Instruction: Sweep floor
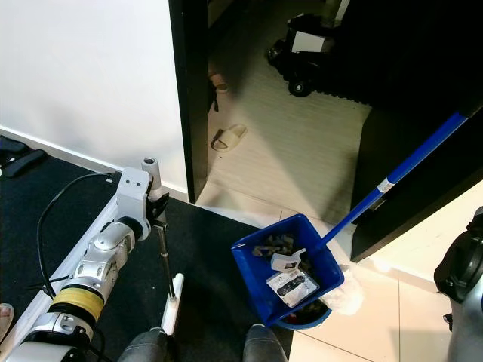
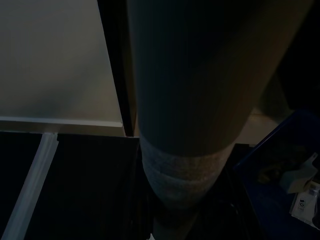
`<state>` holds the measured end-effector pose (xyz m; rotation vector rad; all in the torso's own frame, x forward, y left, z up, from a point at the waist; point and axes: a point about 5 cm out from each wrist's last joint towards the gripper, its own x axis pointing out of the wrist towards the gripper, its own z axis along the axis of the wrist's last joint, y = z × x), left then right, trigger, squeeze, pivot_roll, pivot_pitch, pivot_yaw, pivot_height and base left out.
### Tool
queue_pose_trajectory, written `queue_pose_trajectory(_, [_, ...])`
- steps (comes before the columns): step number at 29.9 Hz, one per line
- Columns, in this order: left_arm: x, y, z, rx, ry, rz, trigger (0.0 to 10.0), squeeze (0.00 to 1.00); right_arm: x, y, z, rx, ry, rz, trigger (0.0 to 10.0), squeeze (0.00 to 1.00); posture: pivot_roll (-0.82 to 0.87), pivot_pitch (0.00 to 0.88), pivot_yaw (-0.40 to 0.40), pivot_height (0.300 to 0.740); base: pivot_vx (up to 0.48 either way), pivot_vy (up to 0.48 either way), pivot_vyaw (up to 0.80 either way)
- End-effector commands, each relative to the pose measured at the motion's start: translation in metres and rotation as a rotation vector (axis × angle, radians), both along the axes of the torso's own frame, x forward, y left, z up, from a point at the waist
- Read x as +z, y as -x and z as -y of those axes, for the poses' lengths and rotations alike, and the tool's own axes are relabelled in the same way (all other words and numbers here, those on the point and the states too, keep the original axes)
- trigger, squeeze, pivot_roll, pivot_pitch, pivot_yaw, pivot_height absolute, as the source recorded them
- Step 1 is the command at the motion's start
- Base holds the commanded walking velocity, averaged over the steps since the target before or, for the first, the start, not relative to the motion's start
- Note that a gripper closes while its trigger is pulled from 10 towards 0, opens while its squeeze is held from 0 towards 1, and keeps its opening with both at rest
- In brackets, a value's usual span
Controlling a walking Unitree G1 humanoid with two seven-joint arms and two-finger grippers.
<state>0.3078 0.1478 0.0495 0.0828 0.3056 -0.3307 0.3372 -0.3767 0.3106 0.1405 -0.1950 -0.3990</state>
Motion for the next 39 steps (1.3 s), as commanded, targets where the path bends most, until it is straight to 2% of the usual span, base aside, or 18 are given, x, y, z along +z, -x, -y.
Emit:
queue_pose_trajectory(1, [0.003, -0.001, 0.004, -0.021, -0.004, 0.013, 10.0, 0.00, 0.008, 0.001, -0.001, 0.013, 0.016, 0.018, 10.0, 0.00, 0.01, 0.027, -0.054, 0.740, 0.000, 0.000, 0.00])
queue_pose_trajectory(4, [0.003, -0.001, 0.003, -0.021, -0.003, 0.013, 10.0, 0.00, 0.016, 0.001, -0.001, 0.021, 0.028, 0.040, 10.0, 0.00, 0.00, 0.024, -0.052, 0.740, 0.000, 0.000, 0.00])
queue_pose_trajectory(7, [0.003, 0.000, 0.003, -0.024, -0.002, 0.012, 10.0, 0.00, 0.035, 0.004, -0.002, 0.037, 0.046, 0.091, 10.0, 0.00, 0.00, 0.020, -0.054, 0.740, 0.000, 0.000, 0.00])
queue_pose_trajectory(14, [0.003, -0.001, 0.004, -0.026, 0.001, 0.015, 10.0, 0.00, 0.041, 0.004, -0.005, 0.056, 0.054, 0.103, 10.0, 0.00, 0.00, 0.014, -0.054, 0.740, 0.000, 0.000, 0.00])
queue_pose_trajectory(17, [0.004, -0.001, 0.004, -0.028, 0.003, 0.017, 10.0, 0.00, 0.051, 0.006, -0.006, 0.066, 0.060, 0.130, 10.0, 0.00, 0.00, 0.015, -0.052, 0.740, 0.000, 0.000, 0.00])
queue_pose_trajectory(22, [0.005, -0.002, 0.002, -0.028, 0.004, 0.020, 10.0, 0.00, 0.090, 0.019, -0.002, 0.064, 0.074, 0.251, 10.0, 0.00, 0.00, 0.015, -0.052, 0.740, 0.000, 0.000, 0.00])
queue_pose_trajectory(25, [0.005, -0.002, 0.002, -0.028, 0.004, 0.020, 10.0, 0.00, 0.093, 0.020, -0.002, 0.062, 0.076, 0.261, 10.0, 0.00, 0.00, 0.015, -0.052, 0.740, 0.000, 0.000, 0.00])
queue_pose_trajectory(27, [0.005, -0.001, 0.001, -0.026, 0.008, 0.021, 10.0, 0.00, 0.117, 0.034, 0.005, 0.045, 0.065, 0.358, 10.0, 0.00, 0.00, 0.023, -0.050, 0.740, 0.000, 0.000, 0.00])
queue_pose_trajectory(29, [0.006, -0.001, 0.000, -0.026, 0.010, 0.021, 10.0, 0.00, 0.129, 0.043, 0.009, 0.038, 0.062, 0.406, 10.0, 0.00, 0.00, 0.024, -0.048, 0.740, 0.000, 0.000, 0.00])
queue_pose_trajectory(30, [0.006, -0.001, 0.000, -0.026, 0.010, 0.021, 10.0, 0.00, 0.129, 0.043, 0.009, 0.038, 0.062, 0.406, 10.0, 0.00, 0.00, 0.024, -0.048, 0.740, 0.000, 0.000, 0.00])
queue_pose_trajectory(33, [0.006, -0.001, 0.001, -0.032, 0.013, 0.022, 10.0, 0.00, 0.141, 0.058, 0.019, -0.002, 0.076, 0.450, 10.0, 0.00, 0.00, 0.026, -0.041, 0.740, 0.000, 0.000, 0.00])
queue_pose_trajectory(39, [0.006, -0.002, 0.003, -0.040, 0.014, 0.021, 10.0, 0.00, 0.135, 0.060, 0.025, -0.017, 0.069, 0.432, 10.0, 0.00, 0.00, 0.028, -0.036, 0.740, 0.000, 0.000, 0.00])
